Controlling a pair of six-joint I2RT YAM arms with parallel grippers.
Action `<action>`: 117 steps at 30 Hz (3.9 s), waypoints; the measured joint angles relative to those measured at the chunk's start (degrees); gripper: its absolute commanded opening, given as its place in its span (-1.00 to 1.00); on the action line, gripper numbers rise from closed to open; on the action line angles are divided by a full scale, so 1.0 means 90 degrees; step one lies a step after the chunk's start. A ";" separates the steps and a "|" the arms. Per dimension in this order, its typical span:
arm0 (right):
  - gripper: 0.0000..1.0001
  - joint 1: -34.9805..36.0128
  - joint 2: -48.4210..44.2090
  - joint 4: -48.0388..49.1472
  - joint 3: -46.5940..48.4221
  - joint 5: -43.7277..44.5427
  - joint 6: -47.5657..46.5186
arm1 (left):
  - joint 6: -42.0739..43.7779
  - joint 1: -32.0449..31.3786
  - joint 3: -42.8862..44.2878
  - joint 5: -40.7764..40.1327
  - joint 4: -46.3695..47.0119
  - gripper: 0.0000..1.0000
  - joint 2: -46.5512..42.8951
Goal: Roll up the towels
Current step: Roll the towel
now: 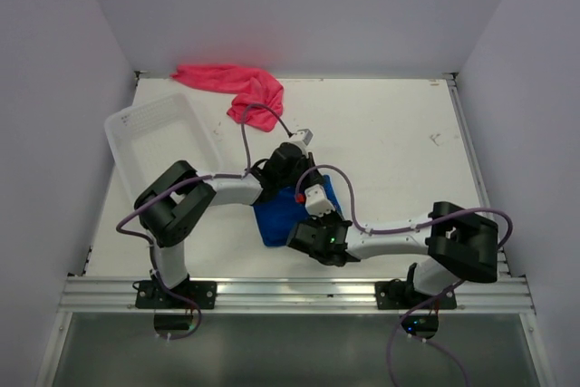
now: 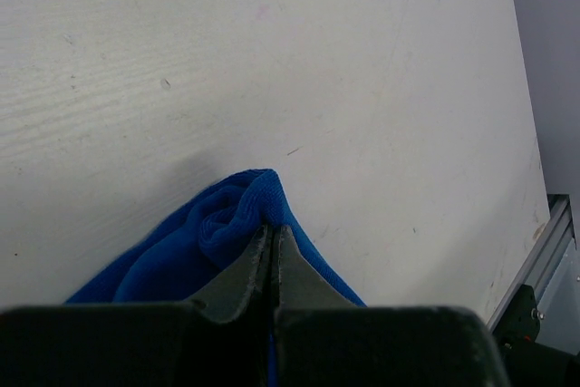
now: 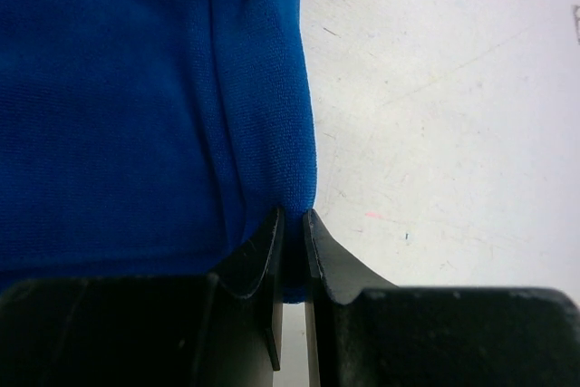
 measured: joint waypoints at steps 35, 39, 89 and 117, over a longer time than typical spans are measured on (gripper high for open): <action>-1.00 0.0340 0.2368 -0.1506 0.1715 0.0750 0.0143 | 0.0697 0.0253 -0.0539 0.0095 0.0289 -1.00 -0.0078; -1.00 0.0340 0.2450 -0.1506 0.1809 0.0750 0.0056 | 0.0797 0.0260 -0.0554 0.0010 0.0267 -1.00 -0.0087; -0.12 -0.1586 -0.2565 0.0760 -0.0729 -0.2514 0.0894 | 0.0818 0.0342 -0.1188 -0.0010 0.0928 -1.00 -0.0245; 0.06 -0.2888 -0.2557 0.2378 -0.1632 -0.5085 0.1919 | 0.0736 0.0350 -0.1265 0.0000 0.1042 -1.00 -0.0255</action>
